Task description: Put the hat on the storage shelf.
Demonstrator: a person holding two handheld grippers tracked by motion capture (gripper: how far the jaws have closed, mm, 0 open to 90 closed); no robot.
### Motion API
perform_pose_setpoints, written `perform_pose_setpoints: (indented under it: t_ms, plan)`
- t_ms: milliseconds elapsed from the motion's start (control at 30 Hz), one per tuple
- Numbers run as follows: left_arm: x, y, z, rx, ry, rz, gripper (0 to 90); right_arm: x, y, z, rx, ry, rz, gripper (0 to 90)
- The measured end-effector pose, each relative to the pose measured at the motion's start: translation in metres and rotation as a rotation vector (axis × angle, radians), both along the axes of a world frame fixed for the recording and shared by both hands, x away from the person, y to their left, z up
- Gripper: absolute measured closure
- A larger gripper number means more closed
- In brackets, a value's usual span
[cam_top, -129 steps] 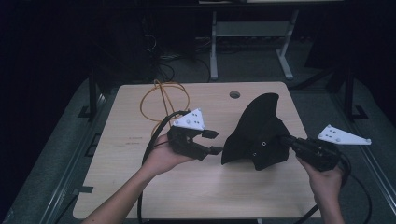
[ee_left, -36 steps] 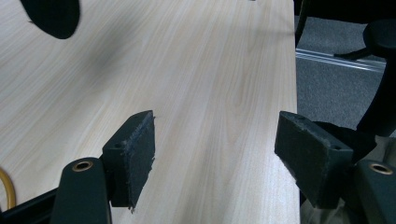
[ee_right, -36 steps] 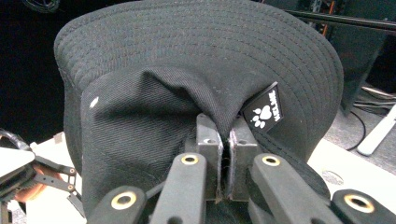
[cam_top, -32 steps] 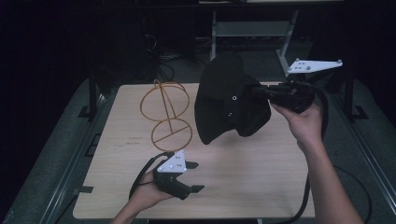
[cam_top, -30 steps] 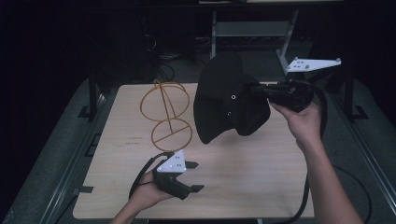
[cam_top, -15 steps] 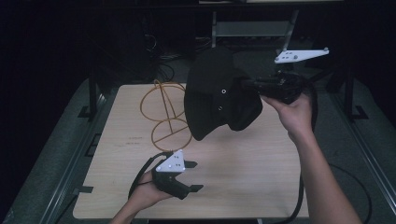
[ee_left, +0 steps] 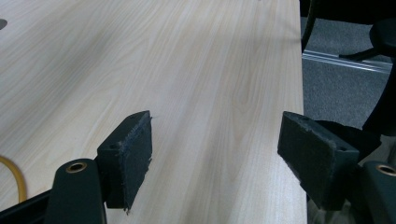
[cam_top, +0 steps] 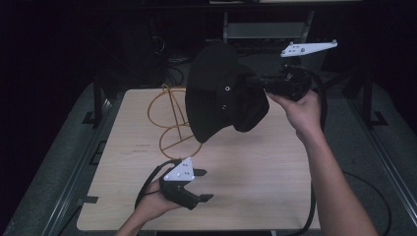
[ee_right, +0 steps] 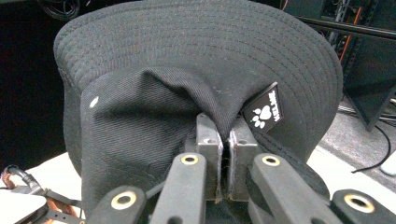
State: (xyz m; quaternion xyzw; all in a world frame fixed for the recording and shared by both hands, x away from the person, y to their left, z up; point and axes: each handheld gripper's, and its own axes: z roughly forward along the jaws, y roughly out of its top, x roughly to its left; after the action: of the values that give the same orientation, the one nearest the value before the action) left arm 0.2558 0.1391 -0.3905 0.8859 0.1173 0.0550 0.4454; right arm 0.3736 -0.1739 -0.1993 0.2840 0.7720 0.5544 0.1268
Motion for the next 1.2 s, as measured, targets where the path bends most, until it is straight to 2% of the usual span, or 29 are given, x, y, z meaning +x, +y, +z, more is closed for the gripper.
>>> perform_pose_setpoints:
  t_ms: [300,767,1000,1200]
  plan:
    - [0.000,-0.001,-0.001,0.007,-0.003,-0.004,25.2,0.005,0.012,0.008,-0.007,0.001,0.018,86.1]
    - [0.002,0.001,-0.001,0.012,-0.007,-0.012,24.7,0.022,0.046,0.021,-0.027,0.002,0.066,86.0]
    - [0.004,0.000,-0.003,0.006,-0.013,0.000,23.3,0.027,0.062,0.026,-0.017,0.000,0.080,85.9]
    - [0.004,0.001,-0.003,0.016,-0.016,-0.001,23.2,0.032,0.075,0.032,-0.043,0.001,0.096,85.9]
